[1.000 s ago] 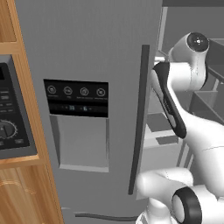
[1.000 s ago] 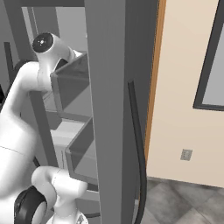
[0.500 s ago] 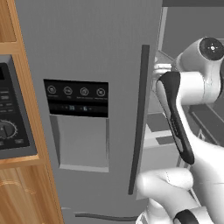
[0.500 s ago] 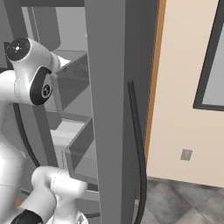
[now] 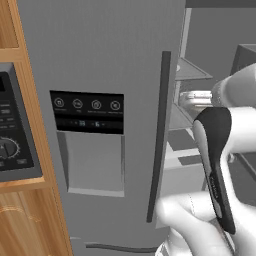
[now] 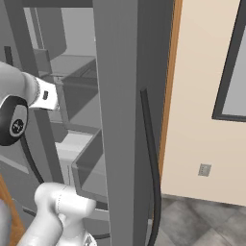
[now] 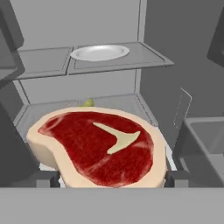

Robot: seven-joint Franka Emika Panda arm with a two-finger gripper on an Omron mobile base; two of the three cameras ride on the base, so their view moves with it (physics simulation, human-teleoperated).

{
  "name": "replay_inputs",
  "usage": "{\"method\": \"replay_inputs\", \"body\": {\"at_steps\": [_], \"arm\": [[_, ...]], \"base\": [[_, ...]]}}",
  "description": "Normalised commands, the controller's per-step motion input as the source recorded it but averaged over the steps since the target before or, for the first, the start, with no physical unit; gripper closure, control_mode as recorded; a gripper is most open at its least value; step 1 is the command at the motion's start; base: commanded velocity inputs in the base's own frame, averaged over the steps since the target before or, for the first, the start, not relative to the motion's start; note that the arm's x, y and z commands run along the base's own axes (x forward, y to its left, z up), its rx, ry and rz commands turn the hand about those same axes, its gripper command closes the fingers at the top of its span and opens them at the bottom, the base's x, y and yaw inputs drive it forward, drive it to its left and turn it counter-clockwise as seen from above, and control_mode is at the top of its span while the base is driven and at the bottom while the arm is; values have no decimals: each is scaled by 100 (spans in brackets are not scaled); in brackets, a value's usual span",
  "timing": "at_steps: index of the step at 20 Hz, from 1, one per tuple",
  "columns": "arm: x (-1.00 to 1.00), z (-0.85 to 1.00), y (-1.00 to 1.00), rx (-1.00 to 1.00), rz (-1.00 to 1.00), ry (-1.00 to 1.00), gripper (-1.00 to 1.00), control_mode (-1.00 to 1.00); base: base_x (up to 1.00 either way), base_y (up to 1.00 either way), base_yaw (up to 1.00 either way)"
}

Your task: Retrieve the steak from the fridge and place it on the saucepan with marinade on the stove.

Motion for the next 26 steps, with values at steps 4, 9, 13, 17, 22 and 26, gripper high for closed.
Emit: {"method": "replay_inputs", "body": {"at_steps": [4,9,13,17,22,26], "arm": [[-79,7,1,0,0,3,100,-100],[-48,9,3,0,0,5,100,-100],[-42,7,9,7,0,5,100,-100],[-22,1,7,5,2,2,100,-100],[0,0,0,3,6,1,100,-100],[-4,0,0,0,2,1,100,-100]], "base": [[0,0,0],[0,0,0],[0,0,0],[0,0,0],[0,0,0],[0,0,0]]}}
